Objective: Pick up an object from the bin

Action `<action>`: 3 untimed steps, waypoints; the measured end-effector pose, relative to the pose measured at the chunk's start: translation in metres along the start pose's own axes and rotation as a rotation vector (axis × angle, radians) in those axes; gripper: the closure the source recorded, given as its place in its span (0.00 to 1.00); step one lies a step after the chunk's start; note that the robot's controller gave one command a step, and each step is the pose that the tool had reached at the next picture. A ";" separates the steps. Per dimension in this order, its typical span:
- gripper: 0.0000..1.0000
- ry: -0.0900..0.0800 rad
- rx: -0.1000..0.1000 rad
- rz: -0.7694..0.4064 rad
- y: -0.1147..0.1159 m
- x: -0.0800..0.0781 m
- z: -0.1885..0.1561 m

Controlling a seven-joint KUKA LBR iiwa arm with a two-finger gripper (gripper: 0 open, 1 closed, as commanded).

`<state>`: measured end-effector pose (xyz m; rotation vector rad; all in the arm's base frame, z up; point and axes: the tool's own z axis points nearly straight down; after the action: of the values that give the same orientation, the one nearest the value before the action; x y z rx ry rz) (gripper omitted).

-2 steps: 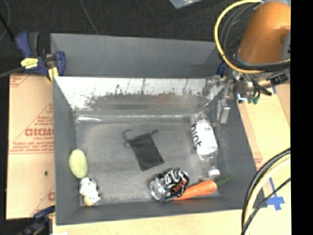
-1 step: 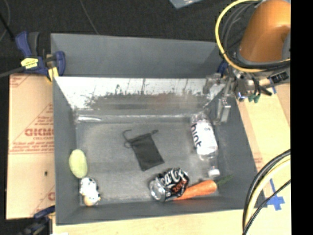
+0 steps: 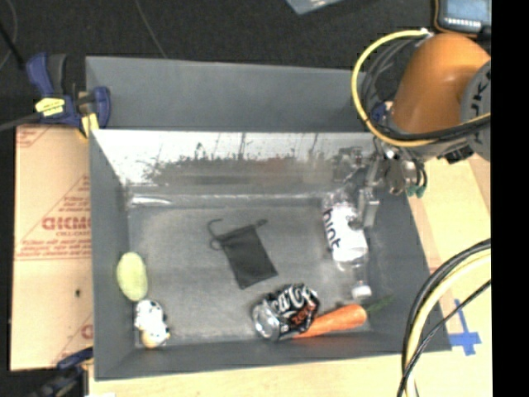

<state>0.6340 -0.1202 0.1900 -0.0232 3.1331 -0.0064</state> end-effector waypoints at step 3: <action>0.00 0.006 -0.001 0.015 0.085 -0.002 0.083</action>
Offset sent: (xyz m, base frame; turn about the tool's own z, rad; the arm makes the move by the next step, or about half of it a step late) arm 0.0132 0.0428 -0.0993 -0.0508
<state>0.6355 -0.0353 0.1063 0.0007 3.1391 -0.0053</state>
